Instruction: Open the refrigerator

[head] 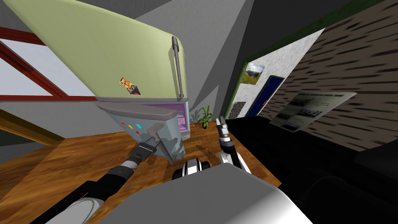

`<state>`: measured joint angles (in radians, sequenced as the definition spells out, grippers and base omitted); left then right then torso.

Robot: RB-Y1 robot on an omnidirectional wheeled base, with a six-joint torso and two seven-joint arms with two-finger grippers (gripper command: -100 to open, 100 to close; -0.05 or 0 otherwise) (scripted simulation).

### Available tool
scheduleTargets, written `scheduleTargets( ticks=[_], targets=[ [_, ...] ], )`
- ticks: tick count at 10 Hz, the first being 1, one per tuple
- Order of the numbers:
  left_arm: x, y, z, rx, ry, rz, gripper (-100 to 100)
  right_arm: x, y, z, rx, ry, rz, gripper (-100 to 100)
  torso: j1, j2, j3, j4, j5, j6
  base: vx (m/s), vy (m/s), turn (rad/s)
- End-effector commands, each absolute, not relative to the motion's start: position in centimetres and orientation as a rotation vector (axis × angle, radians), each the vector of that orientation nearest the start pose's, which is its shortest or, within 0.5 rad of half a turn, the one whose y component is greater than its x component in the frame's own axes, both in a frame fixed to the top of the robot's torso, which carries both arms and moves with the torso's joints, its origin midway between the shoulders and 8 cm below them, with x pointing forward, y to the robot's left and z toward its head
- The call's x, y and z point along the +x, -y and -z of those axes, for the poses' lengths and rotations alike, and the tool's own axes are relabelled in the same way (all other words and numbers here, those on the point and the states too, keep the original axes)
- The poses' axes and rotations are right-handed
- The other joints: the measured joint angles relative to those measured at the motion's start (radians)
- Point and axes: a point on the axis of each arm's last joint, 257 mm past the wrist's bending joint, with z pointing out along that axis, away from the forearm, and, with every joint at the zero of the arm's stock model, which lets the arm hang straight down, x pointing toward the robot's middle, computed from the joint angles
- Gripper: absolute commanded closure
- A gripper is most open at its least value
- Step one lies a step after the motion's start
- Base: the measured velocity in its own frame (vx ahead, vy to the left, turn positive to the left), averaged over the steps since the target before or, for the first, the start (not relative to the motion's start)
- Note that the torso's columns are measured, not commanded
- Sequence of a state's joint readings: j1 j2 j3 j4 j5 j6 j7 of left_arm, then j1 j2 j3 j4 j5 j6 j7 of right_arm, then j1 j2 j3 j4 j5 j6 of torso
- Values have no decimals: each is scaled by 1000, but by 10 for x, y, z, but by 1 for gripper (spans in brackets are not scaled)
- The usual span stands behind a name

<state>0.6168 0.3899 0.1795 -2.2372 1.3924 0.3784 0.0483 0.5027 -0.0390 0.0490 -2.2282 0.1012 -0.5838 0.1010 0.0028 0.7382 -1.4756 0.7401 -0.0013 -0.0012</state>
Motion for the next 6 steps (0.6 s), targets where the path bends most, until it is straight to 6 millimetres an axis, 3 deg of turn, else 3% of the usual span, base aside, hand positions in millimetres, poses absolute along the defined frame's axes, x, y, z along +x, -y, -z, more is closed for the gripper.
scheduleTargets(
  ticks=[1,6],
  targets=[
    [372,-292,177,-1996,-910,1886,100,344,245,-14,504,-707,-1207,0,2,1,0,0,0,0,-182,219,-46],
    [373,-262,177,-1987,-1007,1929,100,343,245,-14,504,-707,-1207,0,6,-6,-4,0,1,-2,-164,225,-59]
  ],
)
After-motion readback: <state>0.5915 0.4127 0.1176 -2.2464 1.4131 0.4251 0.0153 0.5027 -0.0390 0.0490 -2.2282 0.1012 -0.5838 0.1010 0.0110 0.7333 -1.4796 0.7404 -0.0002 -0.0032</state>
